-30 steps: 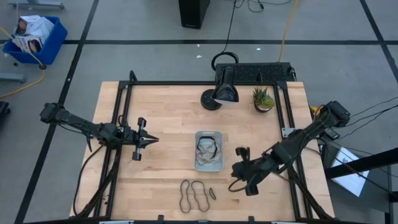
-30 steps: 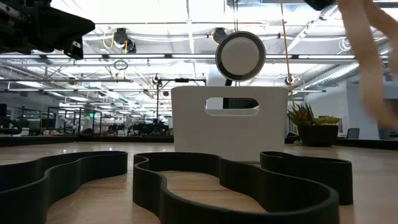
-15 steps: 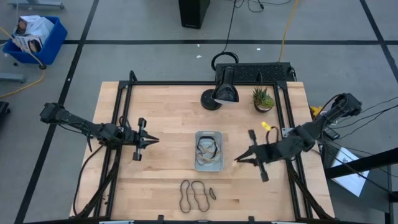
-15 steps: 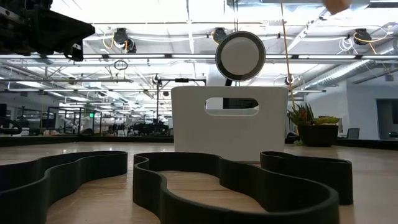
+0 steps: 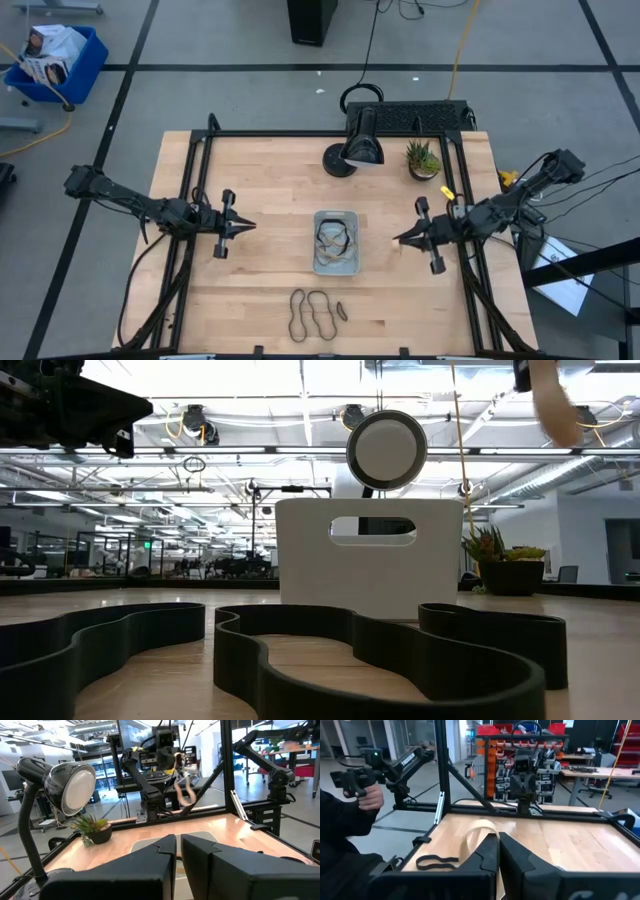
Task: Pick and place rubber bands into bin
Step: Put the brown rubber band into the gray container
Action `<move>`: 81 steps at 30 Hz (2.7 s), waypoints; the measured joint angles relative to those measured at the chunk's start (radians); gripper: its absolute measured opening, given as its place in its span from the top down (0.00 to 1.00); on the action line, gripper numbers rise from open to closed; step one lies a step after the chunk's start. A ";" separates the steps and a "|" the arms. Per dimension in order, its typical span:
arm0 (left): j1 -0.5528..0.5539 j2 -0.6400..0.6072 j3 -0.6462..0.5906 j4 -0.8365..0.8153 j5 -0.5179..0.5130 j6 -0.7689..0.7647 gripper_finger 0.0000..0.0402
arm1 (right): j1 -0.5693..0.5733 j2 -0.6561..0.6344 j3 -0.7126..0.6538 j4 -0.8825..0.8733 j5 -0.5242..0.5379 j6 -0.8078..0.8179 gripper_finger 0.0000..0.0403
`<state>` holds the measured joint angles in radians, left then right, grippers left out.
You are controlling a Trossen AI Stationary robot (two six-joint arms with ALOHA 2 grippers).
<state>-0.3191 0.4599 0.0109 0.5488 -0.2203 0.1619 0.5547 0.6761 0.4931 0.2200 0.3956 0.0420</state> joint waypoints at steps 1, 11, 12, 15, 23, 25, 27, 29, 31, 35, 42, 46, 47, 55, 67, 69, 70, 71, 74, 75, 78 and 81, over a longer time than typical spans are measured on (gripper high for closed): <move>0.000 0.000 0.000 0.000 0.000 0.000 0.91 | 0.000 -0.012 -0.013 0.010 -0.001 -0.005 1.00; 0.000 0.000 0.000 0.000 0.000 0.012 0.91 | 0.000 -0.079 -0.166 0.181 -0.002 -0.020 1.00; 0.000 0.000 0.000 0.000 0.000 0.012 0.91 | 0.000 -0.080 -0.171 0.185 -0.002 -0.020 1.00; 0.000 0.000 0.000 0.000 0.000 0.012 0.91 | 0.000 -0.080 -0.174 0.194 -0.003 -0.020 1.00; 0.000 0.000 0.000 0.000 0.000 0.012 0.91 | 0.000 -0.080 -0.174 0.200 -0.003 -0.014 1.00; 0.000 0.000 0.000 0.000 0.000 0.012 0.91 | 0.000 -0.080 -0.174 0.196 -0.003 -0.014 1.00; 0.000 0.000 0.000 0.000 0.000 0.012 0.91 | 0.000 -0.080 -0.174 0.197 -0.003 -0.014 1.00; 0.000 0.000 0.000 0.000 0.000 0.013 0.91 | -0.001 -0.073 -0.174 0.202 -0.002 -0.018 1.00; 0.000 0.000 0.000 0.000 0.000 0.013 0.91 | -0.013 -0.058 -0.174 0.216 -0.003 -0.021 1.00; 0.000 0.000 0.000 0.000 -0.022 0.013 0.91 | -0.054 0.000 -0.162 0.278 -0.008 -0.029 1.00; 0.000 0.000 0.000 0.001 -0.062 0.028 0.91 | -0.154 0.200 -0.023 0.278 -0.133 -0.065 1.00; 0.000 0.000 0.000 0.001 -0.063 0.047 0.91 | -0.213 0.337 0.088 0.277 -0.198 -0.098 1.00; 0.000 0.000 0.000 0.002 -0.062 0.047 0.91 | -0.228 0.370 0.114 0.277 -0.221 -0.104 1.00; 0.000 0.000 0.000 0.001 -0.063 0.061 0.91 | -0.338 0.609 0.247 0.269 -0.322 -0.107 1.00; 0.000 0.000 0.000 0.001 -0.069 0.080 0.91 | -0.427 0.821 0.303 0.195 -0.321 -0.107 1.00; 0.000 0.000 0.000 0.001 -0.070 0.080 0.91 | -0.431 0.833 0.303 0.147 -0.321 -0.107 1.00; 0.000 0.000 0.000 0.001 -0.070 0.080 0.91 | -0.431 0.840 0.303 0.122 -0.320 -0.107 1.00; 0.000 0.000 0.000 0.000 -0.070 0.080 0.91 | -0.432 0.845 0.303 0.101 -0.318 -0.107 1.00; 0.000 0.000 0.000 0.000 -0.070 0.080 0.91 | -0.432 0.845 0.302 0.047 -0.315 -0.098 1.00; 0.000 0.000 0.000 -0.001 -0.070 0.080 0.91 | -0.432 0.845 0.302 0.045 -0.315 -0.098 1.00; 0.000 0.000 0.000 -0.005 -0.071 0.085 0.91 | -0.428 0.845 0.302 0.036 -0.320 -0.137 0.97; 0.000 0.000 0.000 -0.008 -0.071 0.092 0.91 | -0.422 0.844 0.302 0.037 -0.319 -0.148 0.88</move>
<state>-0.3195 0.4599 0.0109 0.5409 -0.2909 0.2539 0.1323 1.5204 0.7956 0.2569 0.0765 -0.1060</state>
